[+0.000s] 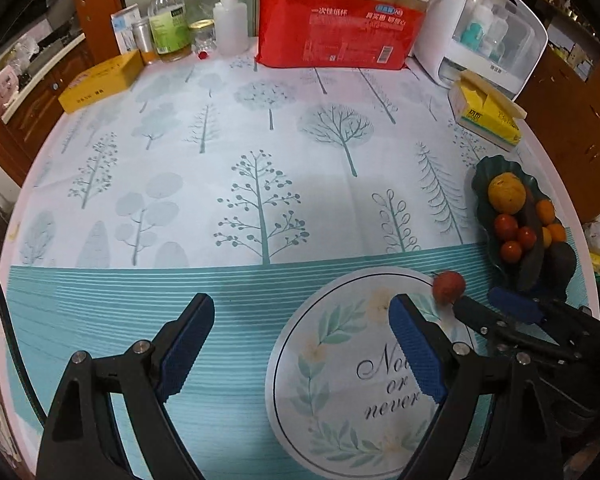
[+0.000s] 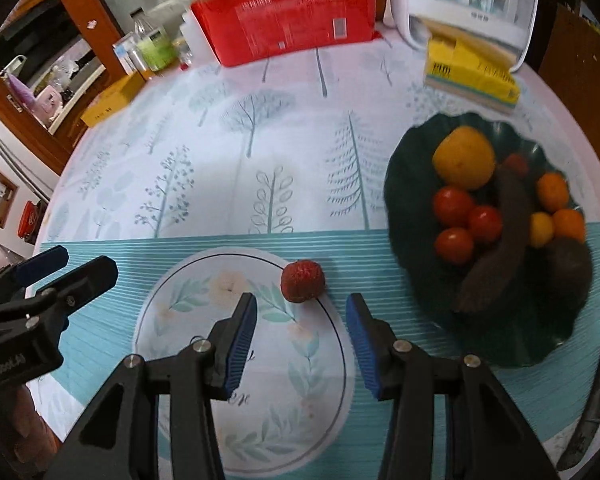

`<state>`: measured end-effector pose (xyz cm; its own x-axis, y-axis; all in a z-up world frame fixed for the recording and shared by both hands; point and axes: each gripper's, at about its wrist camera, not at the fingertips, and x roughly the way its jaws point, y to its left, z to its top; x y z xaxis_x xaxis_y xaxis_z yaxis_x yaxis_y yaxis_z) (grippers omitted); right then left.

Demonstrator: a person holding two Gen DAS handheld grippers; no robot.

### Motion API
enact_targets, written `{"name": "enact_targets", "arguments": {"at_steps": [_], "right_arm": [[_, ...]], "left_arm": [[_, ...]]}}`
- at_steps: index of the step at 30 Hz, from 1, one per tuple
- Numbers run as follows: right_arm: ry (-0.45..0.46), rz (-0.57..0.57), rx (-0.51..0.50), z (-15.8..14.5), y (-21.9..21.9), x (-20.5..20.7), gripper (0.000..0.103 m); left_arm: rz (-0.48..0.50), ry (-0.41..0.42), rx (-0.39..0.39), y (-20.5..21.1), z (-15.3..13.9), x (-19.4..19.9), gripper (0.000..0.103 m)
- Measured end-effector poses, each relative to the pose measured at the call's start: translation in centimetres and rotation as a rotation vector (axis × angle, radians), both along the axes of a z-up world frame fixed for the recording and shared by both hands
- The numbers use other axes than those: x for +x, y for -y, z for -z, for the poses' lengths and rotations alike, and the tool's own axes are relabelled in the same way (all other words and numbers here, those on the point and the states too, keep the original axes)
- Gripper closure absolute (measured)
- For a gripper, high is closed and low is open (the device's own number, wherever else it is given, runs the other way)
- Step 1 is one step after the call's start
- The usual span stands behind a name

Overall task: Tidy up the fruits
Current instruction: 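Grasp the last lychee on the white plate with the right gripper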

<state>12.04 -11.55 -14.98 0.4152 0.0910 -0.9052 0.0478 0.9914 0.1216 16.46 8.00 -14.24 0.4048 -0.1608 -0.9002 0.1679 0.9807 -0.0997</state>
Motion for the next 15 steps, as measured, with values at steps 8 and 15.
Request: {"name": "enact_targets", "arguments": {"at_steps": [8,15], "right_arm": [[-0.025,0.018,-0.017,2.5,-0.5,1.6,0.056],[-0.015,0.014,-0.032,3.4,-0.3,2.0,0.068]], "left_arm": [[-0.010,-0.035,-0.034,0.1,2.6,1.4,0.015],[-0.015,-0.053,-0.030,0.7,3.5,1.3,0.015]]}}
